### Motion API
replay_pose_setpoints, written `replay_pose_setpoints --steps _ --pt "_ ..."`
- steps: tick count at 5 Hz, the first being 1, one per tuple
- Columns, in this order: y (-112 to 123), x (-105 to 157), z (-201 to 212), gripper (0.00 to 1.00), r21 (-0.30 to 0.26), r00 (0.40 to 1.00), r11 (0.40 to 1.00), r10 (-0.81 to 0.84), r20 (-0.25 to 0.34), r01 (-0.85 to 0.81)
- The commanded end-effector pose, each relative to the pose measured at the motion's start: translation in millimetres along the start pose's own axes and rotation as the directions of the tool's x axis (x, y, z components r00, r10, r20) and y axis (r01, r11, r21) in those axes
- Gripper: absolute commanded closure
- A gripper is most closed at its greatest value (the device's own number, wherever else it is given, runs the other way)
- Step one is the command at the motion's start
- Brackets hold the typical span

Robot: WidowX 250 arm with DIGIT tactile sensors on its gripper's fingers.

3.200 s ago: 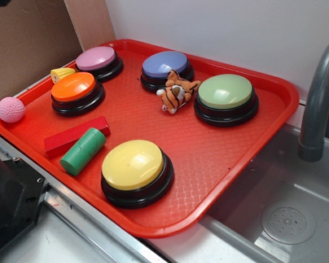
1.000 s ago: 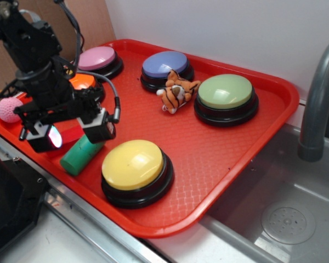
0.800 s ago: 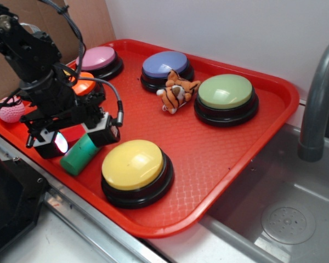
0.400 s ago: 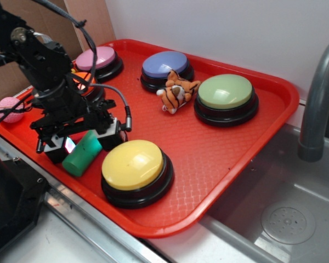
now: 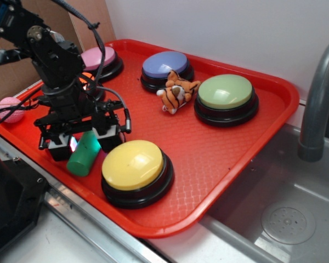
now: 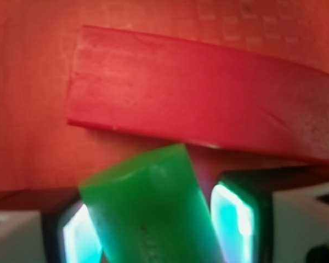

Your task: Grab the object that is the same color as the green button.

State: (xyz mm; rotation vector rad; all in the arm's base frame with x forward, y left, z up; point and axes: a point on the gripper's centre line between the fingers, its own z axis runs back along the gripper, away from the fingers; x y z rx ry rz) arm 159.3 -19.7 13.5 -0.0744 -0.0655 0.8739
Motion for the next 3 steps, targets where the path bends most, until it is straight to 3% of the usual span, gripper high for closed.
replay_pose_setpoints --steps 1,2,3 --pt "-20.7 27.2 49.4 1.0 0.052 0.988 0.987 -0.154 -0.011 0.154" --pt "-40.7 36.6 78.3 1.0 0.057 0.951 0.949 -0.309 -0.02 0.31" --pt "-72.3 43.1 109.8 1.0 0.041 0.857 0.857 -0.514 0.002 0.514"
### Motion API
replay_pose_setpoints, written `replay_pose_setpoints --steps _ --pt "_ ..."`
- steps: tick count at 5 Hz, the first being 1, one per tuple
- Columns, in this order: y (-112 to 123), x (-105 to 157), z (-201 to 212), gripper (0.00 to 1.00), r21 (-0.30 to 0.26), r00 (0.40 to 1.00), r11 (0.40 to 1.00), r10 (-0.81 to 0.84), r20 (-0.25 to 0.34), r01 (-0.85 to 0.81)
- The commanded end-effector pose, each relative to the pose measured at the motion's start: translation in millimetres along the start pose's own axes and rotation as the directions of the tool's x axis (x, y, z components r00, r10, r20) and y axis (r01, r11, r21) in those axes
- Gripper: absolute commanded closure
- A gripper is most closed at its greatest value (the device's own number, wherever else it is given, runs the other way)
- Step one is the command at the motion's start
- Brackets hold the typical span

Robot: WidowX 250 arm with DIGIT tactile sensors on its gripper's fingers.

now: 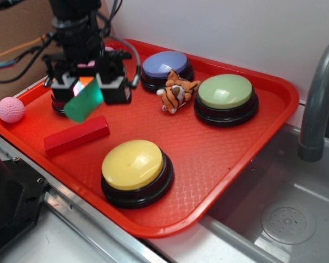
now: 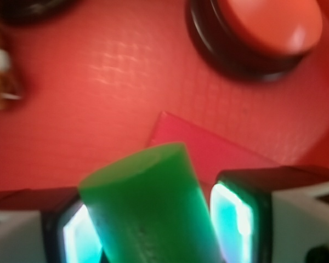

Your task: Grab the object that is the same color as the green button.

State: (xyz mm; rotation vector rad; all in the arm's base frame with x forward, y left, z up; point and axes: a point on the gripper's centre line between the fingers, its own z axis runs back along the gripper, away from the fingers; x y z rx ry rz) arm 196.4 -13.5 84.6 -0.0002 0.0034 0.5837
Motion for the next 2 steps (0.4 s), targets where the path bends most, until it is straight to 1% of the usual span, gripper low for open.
replay_pose_setpoints --steps 1,2 --pt "-46.4 30.7 73.8 1.0 -0.023 0.937 0.944 -0.322 0.136 0.328" --pt "-52.7 31.6 89.0 1.0 -0.02 0.93 0.942 -0.328 0.166 0.336"
